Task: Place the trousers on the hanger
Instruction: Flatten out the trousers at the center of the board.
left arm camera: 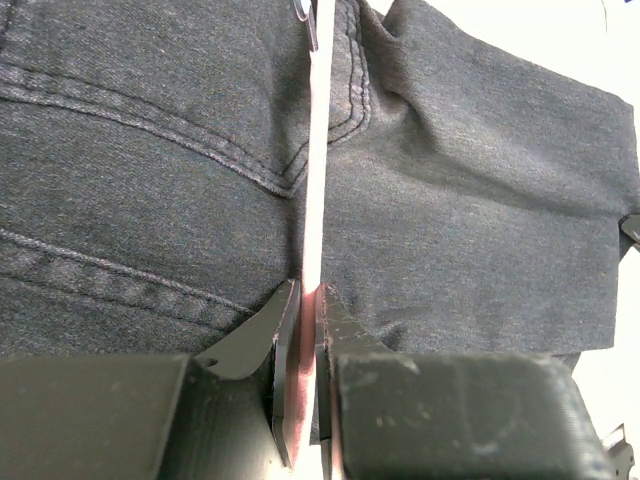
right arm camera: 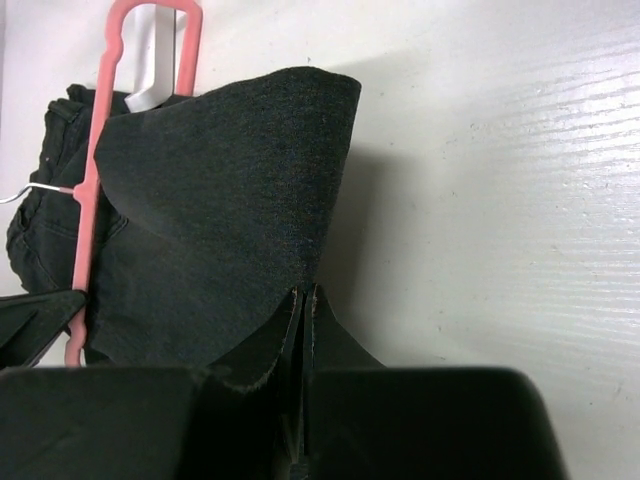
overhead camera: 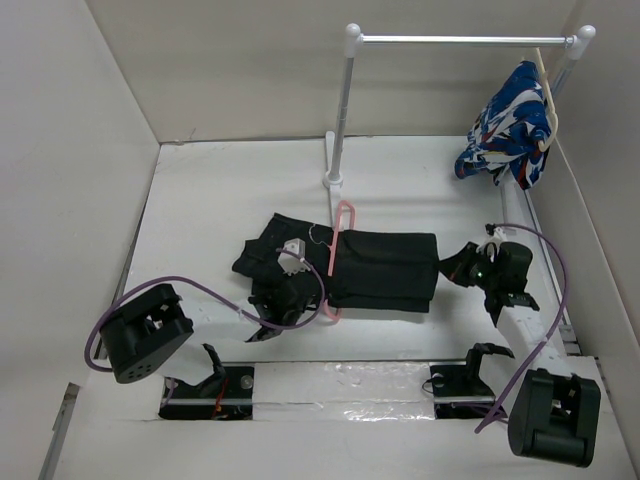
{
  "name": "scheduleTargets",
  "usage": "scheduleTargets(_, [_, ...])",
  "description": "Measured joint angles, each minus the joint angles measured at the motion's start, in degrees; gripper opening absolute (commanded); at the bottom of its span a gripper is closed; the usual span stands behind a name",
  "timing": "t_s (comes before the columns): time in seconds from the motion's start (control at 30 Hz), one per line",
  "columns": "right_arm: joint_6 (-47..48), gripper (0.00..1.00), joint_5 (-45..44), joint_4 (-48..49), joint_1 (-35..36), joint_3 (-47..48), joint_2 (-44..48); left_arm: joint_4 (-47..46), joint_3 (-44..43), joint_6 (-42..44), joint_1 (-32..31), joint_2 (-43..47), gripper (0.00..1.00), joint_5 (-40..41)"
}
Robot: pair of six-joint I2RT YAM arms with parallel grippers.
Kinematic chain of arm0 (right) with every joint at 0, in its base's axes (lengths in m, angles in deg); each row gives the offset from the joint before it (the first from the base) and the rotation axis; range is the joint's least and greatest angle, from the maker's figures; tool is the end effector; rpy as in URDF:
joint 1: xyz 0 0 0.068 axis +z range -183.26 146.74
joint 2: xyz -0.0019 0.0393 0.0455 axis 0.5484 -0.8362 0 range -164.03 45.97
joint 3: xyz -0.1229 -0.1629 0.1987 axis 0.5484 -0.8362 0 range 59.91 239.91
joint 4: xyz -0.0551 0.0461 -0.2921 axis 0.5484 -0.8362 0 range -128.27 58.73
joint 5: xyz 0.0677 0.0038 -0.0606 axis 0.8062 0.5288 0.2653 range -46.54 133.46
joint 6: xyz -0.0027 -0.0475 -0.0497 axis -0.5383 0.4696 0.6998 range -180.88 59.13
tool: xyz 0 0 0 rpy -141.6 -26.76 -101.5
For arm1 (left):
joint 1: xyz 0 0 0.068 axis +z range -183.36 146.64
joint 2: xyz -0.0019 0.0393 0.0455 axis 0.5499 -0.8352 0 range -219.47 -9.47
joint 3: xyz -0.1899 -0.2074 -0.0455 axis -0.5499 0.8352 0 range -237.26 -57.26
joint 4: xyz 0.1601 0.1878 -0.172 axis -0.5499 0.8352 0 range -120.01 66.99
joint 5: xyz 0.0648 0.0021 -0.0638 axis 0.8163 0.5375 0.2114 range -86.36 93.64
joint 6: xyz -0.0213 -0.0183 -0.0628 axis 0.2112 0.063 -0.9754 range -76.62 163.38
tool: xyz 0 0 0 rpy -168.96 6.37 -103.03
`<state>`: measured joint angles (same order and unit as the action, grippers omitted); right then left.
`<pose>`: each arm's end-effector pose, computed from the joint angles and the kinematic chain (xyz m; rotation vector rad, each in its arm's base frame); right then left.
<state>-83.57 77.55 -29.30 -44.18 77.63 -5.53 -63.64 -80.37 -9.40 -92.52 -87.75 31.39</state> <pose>0.2234 -0.0114 0.1570 0.2617 2.0925 0.7525 0.1716 -0.2370 0.1379 -0.2206 1.9824 -0.8373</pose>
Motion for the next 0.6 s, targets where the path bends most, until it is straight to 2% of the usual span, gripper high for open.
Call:
scheduleTargets(0.03, [0.0, 0.1, 0.0, 0.2, 0.0, 0.0, 0.0, -0.2, 0.0, 0.2, 0.0, -0.1, 0.0, -0.1])
scheduleTargets(0.07, [0.0, 0.26, 0.0, 0.2, 0.0, 0.0, 0.0, -0.3, 0.0, 0.2, -0.1, -0.3, 0.0, -0.1])
scheduleTargets(0.13, [0.0, 0.44, -0.1, 0.7, 0.0, 0.0, -0.1, -0.2, -0.4, 0.5, -1.0, -0.7, 0.0, 0.9])
scheduleTargets(0.17, [0.1, 0.58, -0.1, 1.1, 0.0, 0.0, -0.2, 0.1, -0.7, 0.7, -1.6, -0.7, 0.0, 1.5])
scheduleTargets(0.23, [0.2, 0.75, -0.3, 1.3, 0.5, 0.0, 0.0, 1.1, -1.7, 1.3, -2.5, -0.6, 0.0, 2.4])
scheduleTargets(0.27, [0.4, 0.93, -0.9, 1.0, 1.3, 0.1, 0.4, 2.0, -2.1, 1.6, -2.8, -0.3, 0.0, 2.8])
scheduleTargets(0.3, [-0.3, 1.0, -1.2, 0.9, 2.6, 0.3, 1.2, 2.9, -2.4, 1.8, -3.1, 0.4, 0.0, 3.2])
scheduleTargets(0.43, [-2.7, 1.0, -5.2, 0.6, 11.6, 1.4, 7.3, 6.7, -2.4, 3.0, -4.7, 6.3, 0.0, 5.6])
scheduleTargets(0.53, [-7.6, 1.0, -10.3, 4.3, 23.1, 1.5, 10.4, 8.4, -2.4, 3.9, -5.4, 10.4, 0.0, 6.7])
scheduleTargets(0.6, [-11.3, 0.75, -14.3, 8.4, 31.2, 1.5, 9.7, 8.8, -2.4, 4.4, -5.8, 11.9, 0.0, 7.1])
